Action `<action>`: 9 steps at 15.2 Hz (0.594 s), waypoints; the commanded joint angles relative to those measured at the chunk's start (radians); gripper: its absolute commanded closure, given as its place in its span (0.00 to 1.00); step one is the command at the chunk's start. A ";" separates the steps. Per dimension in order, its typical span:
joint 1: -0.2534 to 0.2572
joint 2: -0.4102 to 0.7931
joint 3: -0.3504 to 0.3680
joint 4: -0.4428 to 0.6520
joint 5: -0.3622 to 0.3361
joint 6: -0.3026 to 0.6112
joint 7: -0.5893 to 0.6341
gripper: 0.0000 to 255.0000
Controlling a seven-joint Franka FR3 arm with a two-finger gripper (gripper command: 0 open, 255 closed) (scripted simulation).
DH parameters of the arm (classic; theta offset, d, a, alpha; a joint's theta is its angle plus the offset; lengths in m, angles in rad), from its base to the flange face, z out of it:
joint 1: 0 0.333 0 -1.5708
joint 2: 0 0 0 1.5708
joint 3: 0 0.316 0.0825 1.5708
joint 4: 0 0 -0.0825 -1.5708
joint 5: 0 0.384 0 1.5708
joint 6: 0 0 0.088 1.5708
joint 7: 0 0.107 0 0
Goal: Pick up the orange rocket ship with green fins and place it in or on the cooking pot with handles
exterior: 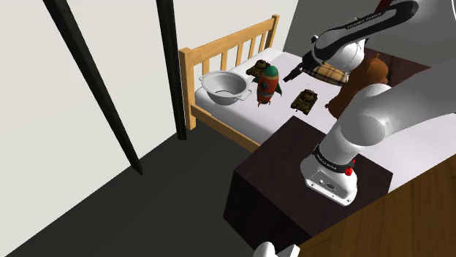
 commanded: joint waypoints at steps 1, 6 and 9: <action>0.149 0.046 -0.186 0.022 0.048 0.097 -0.107 0.00; 0.598 0.002 -0.707 0.131 0.104 0.255 -0.314 0.00; 0.779 -0.096 -0.930 0.217 0.085 0.311 -0.396 0.00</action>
